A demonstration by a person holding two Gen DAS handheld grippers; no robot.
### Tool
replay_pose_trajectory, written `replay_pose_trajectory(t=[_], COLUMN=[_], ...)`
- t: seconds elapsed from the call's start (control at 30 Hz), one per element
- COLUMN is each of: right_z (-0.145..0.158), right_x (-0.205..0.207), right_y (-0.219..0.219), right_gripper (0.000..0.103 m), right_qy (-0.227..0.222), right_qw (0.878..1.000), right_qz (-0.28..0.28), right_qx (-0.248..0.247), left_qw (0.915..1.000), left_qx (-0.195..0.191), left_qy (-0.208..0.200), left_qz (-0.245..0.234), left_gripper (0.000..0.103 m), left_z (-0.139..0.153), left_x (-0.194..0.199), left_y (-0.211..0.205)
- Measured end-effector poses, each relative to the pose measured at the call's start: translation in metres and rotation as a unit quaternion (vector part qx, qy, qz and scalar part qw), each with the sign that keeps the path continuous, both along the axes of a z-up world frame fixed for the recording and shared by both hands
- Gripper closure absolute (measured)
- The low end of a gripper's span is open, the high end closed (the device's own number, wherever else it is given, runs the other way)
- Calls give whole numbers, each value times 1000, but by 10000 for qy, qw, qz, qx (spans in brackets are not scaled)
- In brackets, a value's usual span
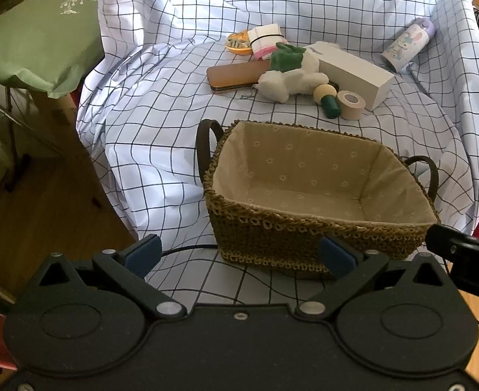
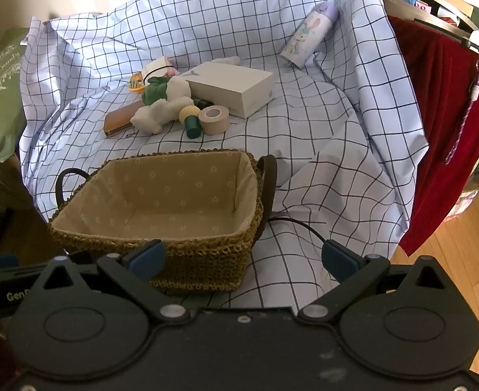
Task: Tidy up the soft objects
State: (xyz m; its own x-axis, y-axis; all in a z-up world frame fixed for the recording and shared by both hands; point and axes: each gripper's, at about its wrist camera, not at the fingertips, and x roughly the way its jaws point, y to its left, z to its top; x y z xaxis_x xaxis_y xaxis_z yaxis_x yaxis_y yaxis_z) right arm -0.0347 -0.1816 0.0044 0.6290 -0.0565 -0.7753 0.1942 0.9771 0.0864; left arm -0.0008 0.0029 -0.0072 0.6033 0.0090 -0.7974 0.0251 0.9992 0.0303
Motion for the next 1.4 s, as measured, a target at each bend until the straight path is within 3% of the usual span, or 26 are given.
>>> replay_pose_trajectory(t=[1.4], right_z=[-5], right_x=[3], right_y=[1], right_gripper=[0], right_qy=[134], right_qw=[9999], right_qz=[64], right_qx=[73], left_qw=[10000], left_qx=[-35], left_qy=[67], left_qz=[-7], left_gripper=[3], left_z=[-3], left_x=[-1], left_y=[4])
